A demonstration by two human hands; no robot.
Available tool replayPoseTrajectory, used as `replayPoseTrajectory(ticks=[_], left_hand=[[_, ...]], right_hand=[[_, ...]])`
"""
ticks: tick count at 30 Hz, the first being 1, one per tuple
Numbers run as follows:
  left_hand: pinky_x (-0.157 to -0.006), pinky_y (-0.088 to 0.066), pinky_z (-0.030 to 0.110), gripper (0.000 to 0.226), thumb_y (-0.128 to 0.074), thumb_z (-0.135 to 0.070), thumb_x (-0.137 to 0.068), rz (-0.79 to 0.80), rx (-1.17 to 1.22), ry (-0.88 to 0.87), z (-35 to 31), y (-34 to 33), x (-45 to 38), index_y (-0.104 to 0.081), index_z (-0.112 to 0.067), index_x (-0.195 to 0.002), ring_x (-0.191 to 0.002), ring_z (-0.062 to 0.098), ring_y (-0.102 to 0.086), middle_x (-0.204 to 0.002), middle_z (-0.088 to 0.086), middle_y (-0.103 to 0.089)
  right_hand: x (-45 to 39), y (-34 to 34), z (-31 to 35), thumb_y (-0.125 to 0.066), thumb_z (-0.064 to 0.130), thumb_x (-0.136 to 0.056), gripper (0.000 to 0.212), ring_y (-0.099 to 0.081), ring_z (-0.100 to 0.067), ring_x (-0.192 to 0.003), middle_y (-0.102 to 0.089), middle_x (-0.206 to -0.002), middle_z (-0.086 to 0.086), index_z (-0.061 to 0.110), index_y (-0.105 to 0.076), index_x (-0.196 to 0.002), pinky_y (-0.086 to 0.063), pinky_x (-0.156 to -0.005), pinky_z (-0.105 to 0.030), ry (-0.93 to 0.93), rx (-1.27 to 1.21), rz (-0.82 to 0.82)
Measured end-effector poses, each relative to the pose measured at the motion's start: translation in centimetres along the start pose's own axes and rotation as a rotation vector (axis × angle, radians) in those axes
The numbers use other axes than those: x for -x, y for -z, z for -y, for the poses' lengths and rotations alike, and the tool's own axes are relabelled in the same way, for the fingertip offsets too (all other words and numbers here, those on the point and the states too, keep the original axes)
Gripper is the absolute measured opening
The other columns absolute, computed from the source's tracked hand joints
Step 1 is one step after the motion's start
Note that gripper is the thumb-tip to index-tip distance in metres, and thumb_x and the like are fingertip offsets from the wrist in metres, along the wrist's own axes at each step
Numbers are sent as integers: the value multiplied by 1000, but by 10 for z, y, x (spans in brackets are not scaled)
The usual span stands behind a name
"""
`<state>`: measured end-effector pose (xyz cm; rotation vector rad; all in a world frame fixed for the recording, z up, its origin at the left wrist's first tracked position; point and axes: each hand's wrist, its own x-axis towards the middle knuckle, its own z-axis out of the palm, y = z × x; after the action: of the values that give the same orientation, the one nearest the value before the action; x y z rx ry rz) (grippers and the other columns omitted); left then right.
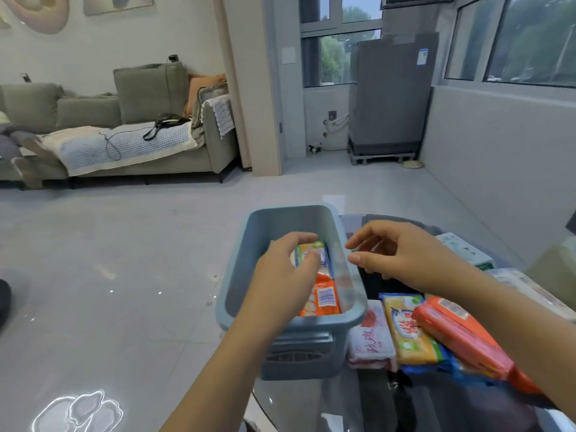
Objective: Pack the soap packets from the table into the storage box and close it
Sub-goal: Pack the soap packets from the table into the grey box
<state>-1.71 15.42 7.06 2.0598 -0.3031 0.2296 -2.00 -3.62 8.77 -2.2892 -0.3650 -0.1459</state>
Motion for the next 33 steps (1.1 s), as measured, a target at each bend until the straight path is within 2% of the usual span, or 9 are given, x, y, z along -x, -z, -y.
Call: replayPoseTrajectory(ticks=[3,8,11,15,19,22,24,28,33], left_hand=[[-89,-45,20,24,-52,-20,-89,34,71,-58,-17,-31,10,-63,-29,-108,-103,-3,-57,-108,-15,-64],[-93,-45,17,28,-52,-15,-90,141,169,-126,-35,-81,22,-61,-27,-113,-107,-7,-55,-114,-13,-62],[-94,-42,13,29,-52,-19,-90,193,154,-151,-41,-108,25,-57,-36,-114,-109,-8,-52,-112,-24,-56],[-94,-39,15,31,-52,-18,-91,244,115,-106,-37,-143,24,-58,-30,-118,-109,-5,-51,-115,-19,-56],[-89,-40,15,31,-53,-23,-91,260,54,-11,-24,-169,19,-58,-27,-121,-106,-1,-52,-116,-15,-55],[-92,-40,19,36,-54,-29,-91,277,-13,48,-11,-182,14,-55,-25,-126,-111,4,-51,-127,-9,-55],[-89,-37,18,41,-56,-34,-89,298,-68,75,-4,-190,11,-53,-23,-129,-111,5,-51,-129,-7,-55],[-77,-42,20,41,-57,-39,-87,372,-95,131,2,-200,10,-55,-23,-124,-96,4,-56,-110,-11,-61],[-66,-42,11,19,-62,-35,-85,387,-28,146,4,-202,9,-55,-34,-103,-83,-6,-55,-90,-22,-57]], right_hand=[[25,14,-17,-65,43,-74,13,-64,-4,-70,-68,-79,10,37,-64,-86,-54,-64,-26,-39,-15,-60],[59,34,-53,-67,32,-77,10,-63,-3,-69,-68,-77,9,38,-65,-84,-49,-61,-23,-118,-11,-136],[76,42,-76,-68,32,-77,9,-63,-6,-66,-68,-76,13,38,-65,-84,-50,-59,-22,-186,-7,-158],[94,49,-103,-69,31,-75,10,-58,2,-62,-65,-73,26,40,-64,-77,-43,-56,-11,-242,23,-198],[105,48,-127,-71,27,-76,12,-58,-1,-69,-67,-80,11,37,-64,-78,-43,-63,-13,-306,42,-245],[111,49,-137,-72,27,-74,14,-54,9,-63,-65,-79,13,36,-61,-78,-41,-56,-6,-369,55,-250],[114,50,-142,-71,35,-73,13,-54,8,-63,-63,-79,13,36,-62,-81,-39,-53,-10,-441,122,-212],[122,48,-151,-67,50,-73,33,-53,-2,-69,-56,-78,14,30,-56,-97,-40,-58,-20,-618,262,-91],[127,38,-153,-64,39,-81,26,-61,-7,-41,-65,-57,5,26,-50,-100,-50,-45,-22,-706,-47,-57]])
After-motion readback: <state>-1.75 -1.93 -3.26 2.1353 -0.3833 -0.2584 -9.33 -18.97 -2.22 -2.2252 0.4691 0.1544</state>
